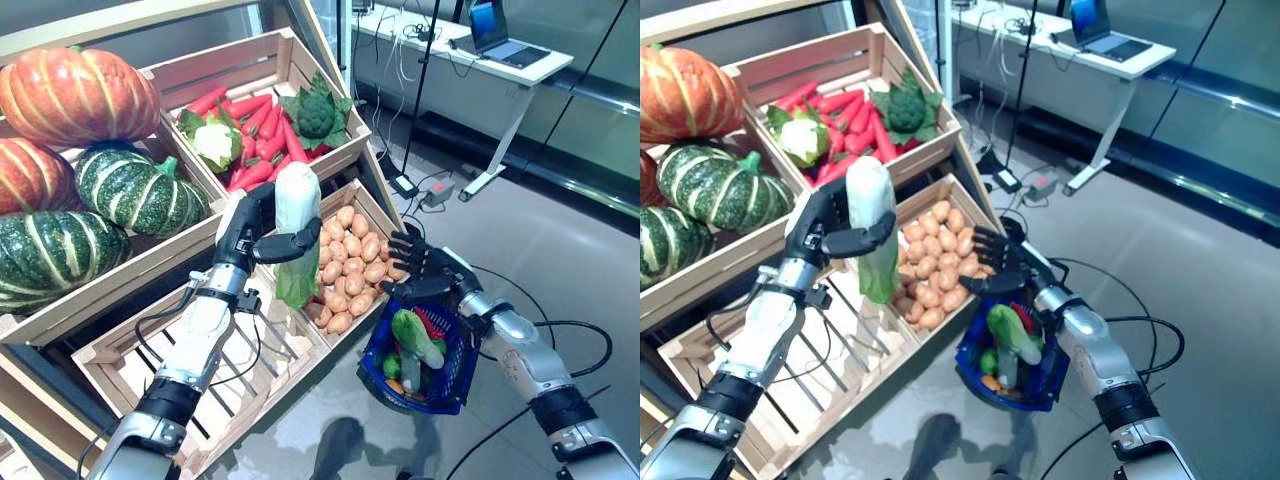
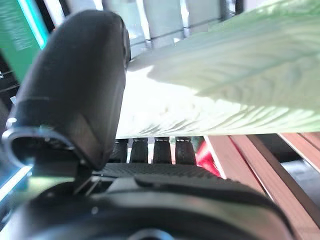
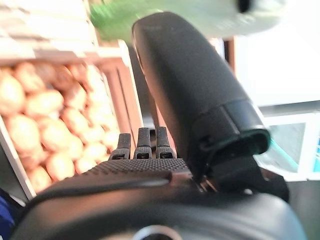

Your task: Put vegetables into the basket

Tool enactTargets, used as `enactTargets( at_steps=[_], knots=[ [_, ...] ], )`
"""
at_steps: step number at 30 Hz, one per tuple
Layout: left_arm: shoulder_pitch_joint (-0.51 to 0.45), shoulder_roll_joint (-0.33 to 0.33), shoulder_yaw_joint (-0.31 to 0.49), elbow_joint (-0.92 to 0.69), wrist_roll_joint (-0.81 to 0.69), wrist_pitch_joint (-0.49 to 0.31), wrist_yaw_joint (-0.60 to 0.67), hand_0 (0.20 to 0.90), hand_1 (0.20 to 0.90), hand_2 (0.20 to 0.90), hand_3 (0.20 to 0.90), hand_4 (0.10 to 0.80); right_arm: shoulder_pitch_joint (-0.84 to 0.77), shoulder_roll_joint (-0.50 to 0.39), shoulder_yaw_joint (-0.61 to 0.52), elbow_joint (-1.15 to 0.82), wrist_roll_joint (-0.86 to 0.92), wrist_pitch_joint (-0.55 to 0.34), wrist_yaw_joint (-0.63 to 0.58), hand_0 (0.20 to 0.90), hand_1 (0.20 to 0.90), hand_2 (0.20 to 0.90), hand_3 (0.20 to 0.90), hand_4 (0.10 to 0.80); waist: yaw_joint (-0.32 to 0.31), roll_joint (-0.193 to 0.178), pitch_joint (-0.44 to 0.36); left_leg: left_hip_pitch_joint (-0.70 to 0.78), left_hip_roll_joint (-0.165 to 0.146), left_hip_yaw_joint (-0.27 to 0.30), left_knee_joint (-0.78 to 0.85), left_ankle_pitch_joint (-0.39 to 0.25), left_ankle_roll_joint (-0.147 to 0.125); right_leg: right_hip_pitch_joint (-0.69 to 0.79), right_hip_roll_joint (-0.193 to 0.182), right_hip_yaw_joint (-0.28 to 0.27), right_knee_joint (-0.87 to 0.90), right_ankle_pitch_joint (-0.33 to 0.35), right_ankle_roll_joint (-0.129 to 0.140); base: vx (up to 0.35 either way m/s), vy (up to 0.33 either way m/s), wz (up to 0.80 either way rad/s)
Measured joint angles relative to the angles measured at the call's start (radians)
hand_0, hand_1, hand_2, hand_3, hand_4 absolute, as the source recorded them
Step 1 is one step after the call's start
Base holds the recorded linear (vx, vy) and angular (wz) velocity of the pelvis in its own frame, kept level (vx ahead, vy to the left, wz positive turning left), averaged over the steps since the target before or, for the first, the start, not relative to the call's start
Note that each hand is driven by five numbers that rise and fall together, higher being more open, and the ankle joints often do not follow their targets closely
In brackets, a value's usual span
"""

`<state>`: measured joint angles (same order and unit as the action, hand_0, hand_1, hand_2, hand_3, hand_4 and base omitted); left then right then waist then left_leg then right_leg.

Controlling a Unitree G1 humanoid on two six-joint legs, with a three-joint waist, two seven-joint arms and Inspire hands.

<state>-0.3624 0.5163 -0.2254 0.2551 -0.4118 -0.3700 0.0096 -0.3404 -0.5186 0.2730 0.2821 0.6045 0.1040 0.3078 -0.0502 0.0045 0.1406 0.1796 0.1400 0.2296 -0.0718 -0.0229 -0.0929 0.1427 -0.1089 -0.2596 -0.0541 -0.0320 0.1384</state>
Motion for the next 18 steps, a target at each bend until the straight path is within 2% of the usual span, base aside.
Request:
enactTargets(
  at_steps=[4,10,18],
  knots=[
    [0.0,-0.037,-0.001,-0.021,-0.03,0.015,-0.026,0.3,0.3,0.3,0.3,0.4,-0.011,0.039,0.022,0.0,0.045,0.074,0.001,0.9,0.9,0.9,0.9,0.8,0.015,-0.009,-0.015,0.011,-0.004,-0.002,-0.008,0.001,0.0,0.021,0.002,0.0,-0.033,0.016,0.004,0.03,-0.033,-0.01],
    [0.01,-0.04,-0.006,-0.039,-0.066,0.053,-0.106,0.3,0.3,0.3,0.3,0.4,-0.052,0.07,0.057,0.0,0.118,0.148,0.007,0.9,0.9,0.9,0.9,0.8,0.028,-0.024,-0.026,0.015,-0.003,-0.004,-0.009,0.002,-0.001,0.026,0.003,0.001,-0.033,0.017,0.004,0.04,-0.026,0.0],
    [0.041,-0.062,-0.037,-0.068,-0.144,0.082,-0.164,0.3,0.3,0.3,0.3,0.4,-0.098,0.109,0.085,0.001,0.16,0.156,0.001,0.9,0.9,0.9,0.9,0.8,0.047,-0.028,-0.029,0.022,-0.003,-0.014,-0.009,0.004,0.0,0.039,0.002,-0.001,-0.033,0.017,0.003,0.04,-0.018,0.04]
  ],
)
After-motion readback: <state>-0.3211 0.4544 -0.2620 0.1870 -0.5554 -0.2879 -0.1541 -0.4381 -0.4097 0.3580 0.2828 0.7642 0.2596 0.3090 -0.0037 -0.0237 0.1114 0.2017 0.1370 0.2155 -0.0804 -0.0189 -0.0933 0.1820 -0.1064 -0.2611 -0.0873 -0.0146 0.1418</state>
